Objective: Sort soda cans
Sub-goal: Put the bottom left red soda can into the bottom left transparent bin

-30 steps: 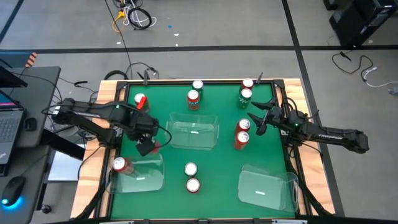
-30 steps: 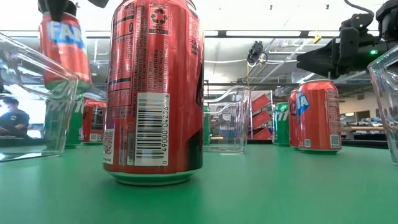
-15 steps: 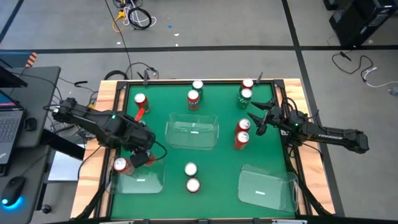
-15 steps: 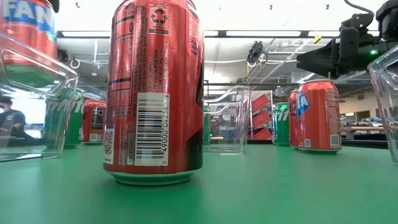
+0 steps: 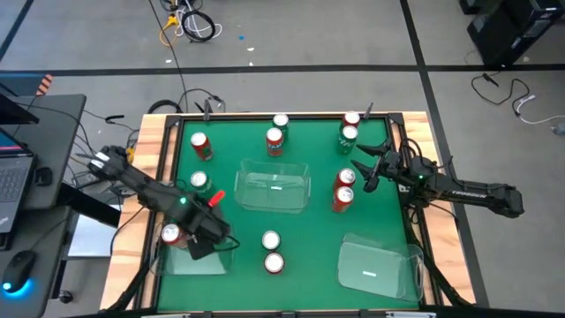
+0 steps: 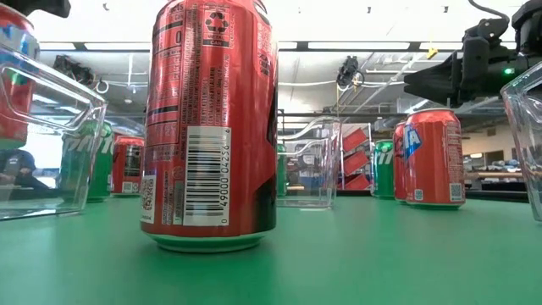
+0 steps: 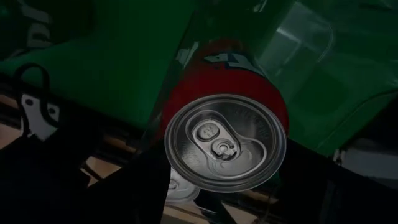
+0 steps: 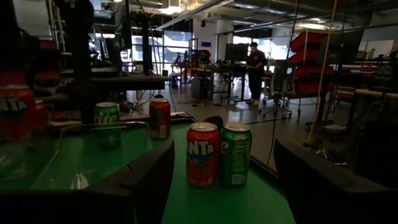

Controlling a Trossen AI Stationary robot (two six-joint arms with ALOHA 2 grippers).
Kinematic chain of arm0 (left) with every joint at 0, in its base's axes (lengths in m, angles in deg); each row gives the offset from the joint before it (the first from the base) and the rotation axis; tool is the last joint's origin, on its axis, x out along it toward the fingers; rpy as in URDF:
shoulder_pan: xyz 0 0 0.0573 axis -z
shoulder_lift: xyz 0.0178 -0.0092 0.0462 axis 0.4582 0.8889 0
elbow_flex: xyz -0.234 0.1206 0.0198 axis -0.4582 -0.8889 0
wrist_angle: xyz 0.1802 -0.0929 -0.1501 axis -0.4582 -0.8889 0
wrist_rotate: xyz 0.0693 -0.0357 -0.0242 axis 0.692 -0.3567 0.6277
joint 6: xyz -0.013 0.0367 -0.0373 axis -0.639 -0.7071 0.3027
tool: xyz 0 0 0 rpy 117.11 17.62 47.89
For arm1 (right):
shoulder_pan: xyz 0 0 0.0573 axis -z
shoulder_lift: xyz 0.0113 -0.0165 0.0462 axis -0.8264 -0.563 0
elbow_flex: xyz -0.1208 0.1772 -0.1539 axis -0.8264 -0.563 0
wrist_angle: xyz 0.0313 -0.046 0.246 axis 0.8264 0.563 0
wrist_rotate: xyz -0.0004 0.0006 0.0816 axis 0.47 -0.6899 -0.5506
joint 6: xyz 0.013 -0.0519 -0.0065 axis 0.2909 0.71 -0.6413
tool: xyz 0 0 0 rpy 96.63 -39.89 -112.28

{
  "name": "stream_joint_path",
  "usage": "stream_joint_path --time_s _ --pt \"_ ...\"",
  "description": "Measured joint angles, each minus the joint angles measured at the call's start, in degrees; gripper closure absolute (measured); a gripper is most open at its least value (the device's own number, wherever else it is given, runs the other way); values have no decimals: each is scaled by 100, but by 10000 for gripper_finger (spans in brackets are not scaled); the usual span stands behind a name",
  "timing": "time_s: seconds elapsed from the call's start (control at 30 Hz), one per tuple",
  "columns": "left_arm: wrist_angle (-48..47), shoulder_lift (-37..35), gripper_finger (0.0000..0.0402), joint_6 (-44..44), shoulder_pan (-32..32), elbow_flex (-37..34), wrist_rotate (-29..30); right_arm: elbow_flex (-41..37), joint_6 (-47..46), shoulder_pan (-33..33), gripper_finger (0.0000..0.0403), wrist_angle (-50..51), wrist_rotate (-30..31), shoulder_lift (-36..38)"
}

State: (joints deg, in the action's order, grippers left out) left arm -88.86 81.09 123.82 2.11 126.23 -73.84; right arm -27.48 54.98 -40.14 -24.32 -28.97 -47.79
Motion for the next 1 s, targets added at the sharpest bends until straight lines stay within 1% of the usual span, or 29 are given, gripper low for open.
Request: stream_joint_path --time_s 0.17,0.37,0.5,0.67,1.0 --pt "20 231 149 -121 159 -98 125 0 -2 1 141 1 0 0" --pt "21 252 149 -141 276 -759 104 0 -2 0 141 0 0 0" --pt "96 251 150 -258 305 -1001 130 0 -2 0 140 0 0 0" --pt "160 249 148 -280 303 -1045 177 0 -2 0 142 -2 0 0" --pt "137 249 129 -280 301 -1045 151 0 -2 0 141 -2 0 0"
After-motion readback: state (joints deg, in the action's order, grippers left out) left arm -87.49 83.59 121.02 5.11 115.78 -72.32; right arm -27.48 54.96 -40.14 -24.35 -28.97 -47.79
